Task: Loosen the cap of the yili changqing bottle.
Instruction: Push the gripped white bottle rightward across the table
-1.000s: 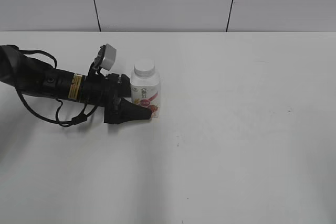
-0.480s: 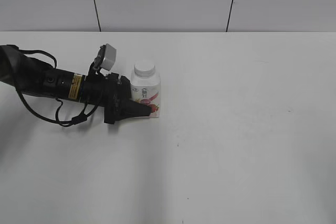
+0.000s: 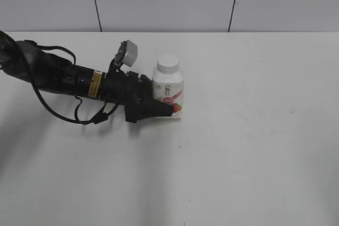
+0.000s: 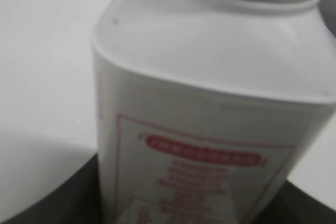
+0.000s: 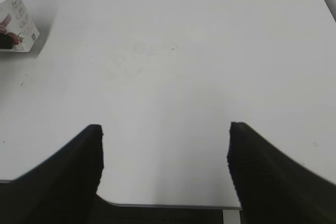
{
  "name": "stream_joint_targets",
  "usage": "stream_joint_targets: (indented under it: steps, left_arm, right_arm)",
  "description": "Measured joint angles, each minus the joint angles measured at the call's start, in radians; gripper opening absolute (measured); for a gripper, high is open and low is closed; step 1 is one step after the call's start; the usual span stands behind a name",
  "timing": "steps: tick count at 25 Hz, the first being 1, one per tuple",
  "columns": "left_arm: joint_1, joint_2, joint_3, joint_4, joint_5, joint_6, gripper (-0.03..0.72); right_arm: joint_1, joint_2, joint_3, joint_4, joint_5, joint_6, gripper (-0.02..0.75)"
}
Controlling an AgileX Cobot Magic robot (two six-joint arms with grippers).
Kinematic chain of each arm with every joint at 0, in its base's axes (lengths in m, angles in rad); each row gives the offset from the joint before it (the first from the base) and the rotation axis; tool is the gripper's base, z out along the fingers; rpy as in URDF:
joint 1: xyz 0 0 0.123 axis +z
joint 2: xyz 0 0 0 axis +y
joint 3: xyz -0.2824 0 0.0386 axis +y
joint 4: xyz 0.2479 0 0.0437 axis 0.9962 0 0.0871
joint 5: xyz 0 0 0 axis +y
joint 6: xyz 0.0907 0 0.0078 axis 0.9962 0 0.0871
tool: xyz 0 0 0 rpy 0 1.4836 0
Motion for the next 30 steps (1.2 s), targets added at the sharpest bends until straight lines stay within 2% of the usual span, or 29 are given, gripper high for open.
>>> stream_joint_targets:
  steps: [3, 10, 20, 30]
  left_arm:
    - [-0.039, -0.009, -0.003, -0.011, 0.027, 0.005, 0.422]
    - [-0.110, -0.001, -0.006, -0.086, 0.069, 0.110, 0.421]
    - [-0.111, 0.058, -0.006, -0.173, 0.089, 0.159, 0.419]
    - [-0.111, 0.059, -0.006, -0.171, 0.088, 0.162, 0.419]
  right_arm:
    - [0.000, 0.000, 0.000, 0.000, 0.000, 0.000, 0.581]
    - [0.000, 0.000, 0.000, 0.000, 0.000, 0.000, 0.581]
    - [0.000, 0.000, 0.000, 0.000, 0.000, 0.000, 0.581]
    - [0.000, 0.000, 0.000, 0.000, 0.000, 0.000, 0.581]
